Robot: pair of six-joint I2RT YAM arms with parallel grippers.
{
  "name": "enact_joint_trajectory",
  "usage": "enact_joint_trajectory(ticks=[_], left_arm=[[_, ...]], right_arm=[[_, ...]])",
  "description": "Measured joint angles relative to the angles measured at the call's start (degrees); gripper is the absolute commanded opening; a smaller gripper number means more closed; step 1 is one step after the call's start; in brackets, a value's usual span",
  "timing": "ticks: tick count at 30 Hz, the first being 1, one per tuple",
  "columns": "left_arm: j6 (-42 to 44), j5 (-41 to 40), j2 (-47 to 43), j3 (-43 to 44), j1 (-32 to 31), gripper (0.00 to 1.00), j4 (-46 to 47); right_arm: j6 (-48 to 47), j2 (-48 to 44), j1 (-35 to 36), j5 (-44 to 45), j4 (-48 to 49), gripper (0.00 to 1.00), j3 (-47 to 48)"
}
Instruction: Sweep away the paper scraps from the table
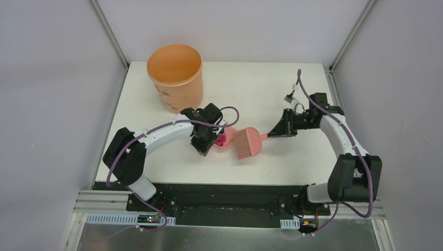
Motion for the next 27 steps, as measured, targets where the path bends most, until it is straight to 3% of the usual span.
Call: enact_joint_trajectory(ticks=[6,14,27], left_arm=[[-0.68,-3.72,-3.89,3.17,-2.75,0.00,-1.42],[-0.68,-7.45,-3.96,13.05,-2.73,0.00,-5.33],[-0.76,-8.98,-3.80,15.02,-2.73,0.00,-5.33]], right_arm=[[-7.85,6.84,-2.10,-1.79,-6.62,0.00,0.74],[-10.73,7.54,-3.37,-2.75,-9.55,0.00,2.05],[-10.75,-3.28,-8.13,-5.05,-9.49,0.00,2.03]])
